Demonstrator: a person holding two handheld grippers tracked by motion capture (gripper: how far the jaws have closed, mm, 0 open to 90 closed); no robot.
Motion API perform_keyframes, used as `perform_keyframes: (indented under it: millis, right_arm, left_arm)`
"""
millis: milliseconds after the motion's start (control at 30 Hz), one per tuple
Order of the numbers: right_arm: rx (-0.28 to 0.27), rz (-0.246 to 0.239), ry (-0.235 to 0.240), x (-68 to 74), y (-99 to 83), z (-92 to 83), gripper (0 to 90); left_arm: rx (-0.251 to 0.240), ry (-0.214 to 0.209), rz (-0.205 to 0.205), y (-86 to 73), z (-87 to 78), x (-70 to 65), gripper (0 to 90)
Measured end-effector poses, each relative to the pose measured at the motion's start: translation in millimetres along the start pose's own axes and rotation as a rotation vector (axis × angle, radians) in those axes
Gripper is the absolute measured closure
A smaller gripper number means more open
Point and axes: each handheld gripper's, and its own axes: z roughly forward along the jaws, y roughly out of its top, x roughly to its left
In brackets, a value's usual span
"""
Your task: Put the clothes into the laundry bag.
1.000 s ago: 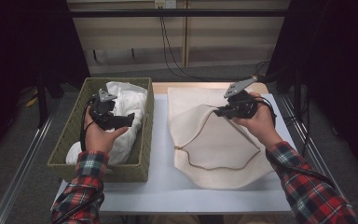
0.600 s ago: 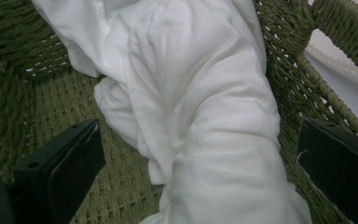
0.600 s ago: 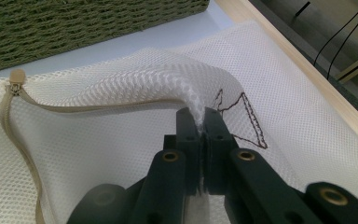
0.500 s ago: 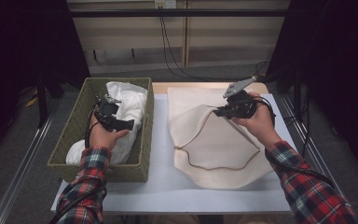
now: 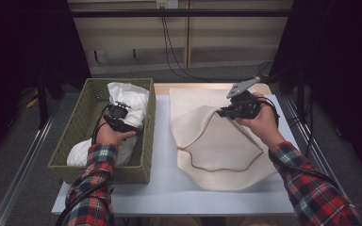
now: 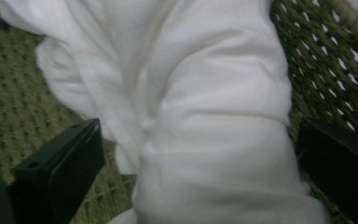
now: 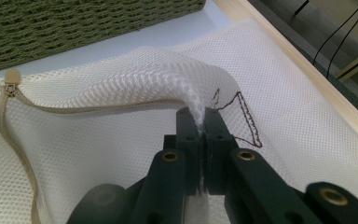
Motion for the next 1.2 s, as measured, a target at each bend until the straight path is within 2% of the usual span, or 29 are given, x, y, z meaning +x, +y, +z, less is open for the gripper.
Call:
perform_keyframes:
  millis: [100, 167, 200, 300, 333, 467, 500, 533, 700, 767, 967, 1100, 1133, 1167, 1200]
  right_arm:
    - [0.001, -0.002, 0.009, 0.0, -0.1, 0.4, 87.9]
    - [0.002, 0.001, 0.008, 0.2, 0.1, 0.6, 87.9]
    - [0.001, -0.004, 0.01, 0.3, 0.7, 1.0, 88.0]
    - [0.005, -0.005, 0.005, 1.1, 1.3, 1.1, 87.9]
    - [0.006, -0.004, 0.005, 1.3, 1.4, 1.2, 88.0]
    - [0.006, -0.003, 0.004, 0.9, 1.2, 1.9, 88.0]
    - [0.009, -0.002, 0.003, 0.8, 1.0, 2.0, 88.0]
    - [0.01, 0.002, -0.006, 1.7, 0.6, 2.5, 88.0]
    - [0.009, -0.002, -0.007, 1.1, -0.4, 1.4, 87.9]
    - [0.011, 0.004, -0.009, 1.3, -0.8, 1.1, 88.0]
    - [0.019, 0.001, -0.016, -0.1, -4.6, -1.2, 88.0]
    - [0.021, 0.009, -0.023, -1.2, -5.8, -3.5, 88.0]
    - [0.021, 0.01, -0.02, -1.3, -6.0, -4.0, 88.0]
    - [0.014, 0.01, -0.022, -1.5, -6.3, -4.5, 88.0]
    - [0.012, 0.009, -0.024, -1.9, -6.5, -4.8, 88.0]
  left_arm:
    - [0.011, -0.014, 0.023, -0.4, 5.2, -1.3, 4.2]
    - [0.011, -0.023, 0.011, -1.6, 7.3, -0.6, 4.2]
    - [0.031, -0.031, 0.004, -3.0, 9.9, 0.6, 4.0]
    - [0.033, -0.024, 0.008, -3.6, 11.8, 0.3, 4.0]
    - [0.04, -0.041, 0.022, -5.2, 14.3, 0.1, 4.3]
    - [0.066, -0.047, 0.024, -6.9, 18.6, 0.9, 4.5]
    - [0.079, -0.046, 0.012, -7.0, 18.6, 1.1, 4.5]
    - [0.078, -0.06, 0.008, -8.1, 21.1, 1.9, 6.3]
    - [0.101, -0.053, 0.018, -8.5, 23.0, 0.8, 11.0]
    - [0.112, -0.066, 0.021, -9.2, 25.1, -1.3, 15.2]
    - [0.115, -0.058, 0.025, -10.6, 27.2, -2.6, 17.1]
    - [0.106, -0.046, 0.047, -11.1, 25.5, -3.8, 25.9]
    - [0.111, -0.067, 0.046, -10.6, 23.0, -4.3, 30.3]
    - [0.107, -0.068, 0.033, -11.1, 22.5, -4.3, 36.1]
    - [0.095, -0.071, 0.035, -11.6, 22.2, -3.3, 36.8]
